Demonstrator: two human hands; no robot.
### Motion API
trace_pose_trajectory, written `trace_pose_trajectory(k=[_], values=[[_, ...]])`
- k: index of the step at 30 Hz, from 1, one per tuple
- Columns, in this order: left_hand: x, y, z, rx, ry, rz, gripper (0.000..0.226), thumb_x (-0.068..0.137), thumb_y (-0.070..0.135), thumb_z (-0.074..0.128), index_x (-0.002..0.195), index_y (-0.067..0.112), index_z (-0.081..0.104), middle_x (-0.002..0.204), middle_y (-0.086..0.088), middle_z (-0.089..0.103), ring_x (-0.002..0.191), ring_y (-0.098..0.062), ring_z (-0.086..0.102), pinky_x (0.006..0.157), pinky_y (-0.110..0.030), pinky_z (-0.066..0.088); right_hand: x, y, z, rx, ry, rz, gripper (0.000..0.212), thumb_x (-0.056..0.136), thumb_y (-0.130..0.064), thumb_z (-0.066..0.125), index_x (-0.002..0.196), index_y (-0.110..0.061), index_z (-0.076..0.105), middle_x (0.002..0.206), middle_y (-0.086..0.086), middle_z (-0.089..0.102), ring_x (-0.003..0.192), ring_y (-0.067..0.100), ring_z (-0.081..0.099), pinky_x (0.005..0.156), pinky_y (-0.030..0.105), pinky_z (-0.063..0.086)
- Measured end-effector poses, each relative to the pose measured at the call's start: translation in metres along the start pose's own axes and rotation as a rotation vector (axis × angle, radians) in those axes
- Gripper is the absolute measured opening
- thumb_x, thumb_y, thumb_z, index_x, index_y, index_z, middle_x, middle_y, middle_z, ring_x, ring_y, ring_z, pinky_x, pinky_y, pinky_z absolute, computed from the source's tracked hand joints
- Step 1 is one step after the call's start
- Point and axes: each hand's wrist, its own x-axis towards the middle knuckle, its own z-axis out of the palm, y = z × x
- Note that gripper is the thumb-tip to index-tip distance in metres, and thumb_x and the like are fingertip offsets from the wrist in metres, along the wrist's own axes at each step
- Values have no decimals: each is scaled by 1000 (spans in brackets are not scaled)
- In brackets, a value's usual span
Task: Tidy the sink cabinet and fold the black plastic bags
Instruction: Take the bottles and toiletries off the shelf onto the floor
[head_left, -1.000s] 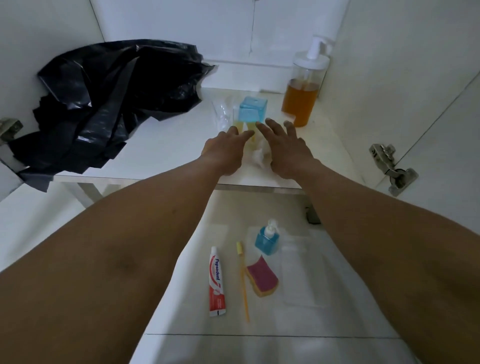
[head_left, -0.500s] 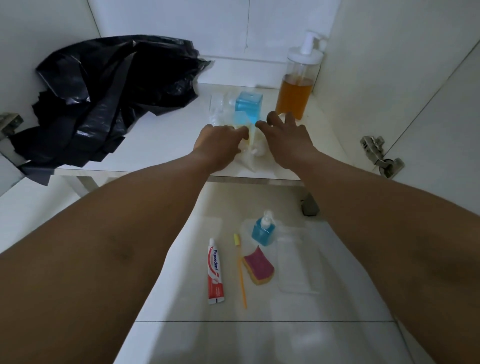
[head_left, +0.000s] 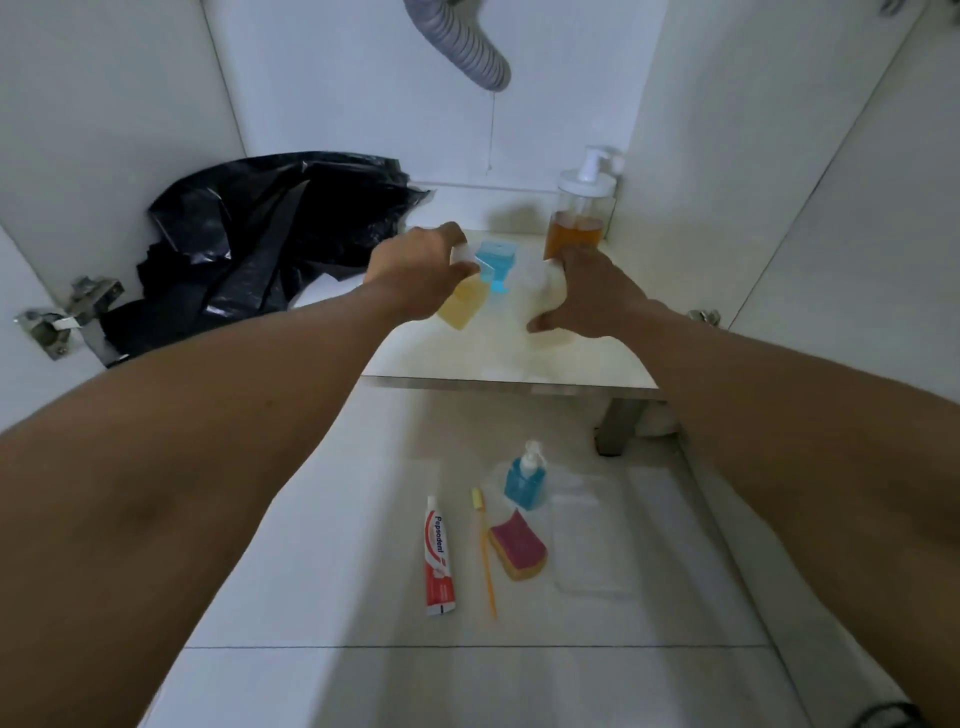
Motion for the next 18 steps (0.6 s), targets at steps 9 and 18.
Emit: trace_pose_trajectory(k=[9,18], values=[[-33,-10,-35,101,-181,109,57,85,69,60,107,17,67,92,4,56,86,-21,56,75,-35,50,-33,-40,-15,88,-371,-67,57,67,-42,89,107,-19,56,97,-6,62,79,11,64,61,21,51],[-102,-35,5,-37,-488,7,53,79,64,72,78,12,63,82,-5,67,71,-18,60,65,-34,49,-58,-52,74,1,-478,-86,59,51,-52,92,93,-25,59,95,-2,70,83,19,67,75,34,57]])
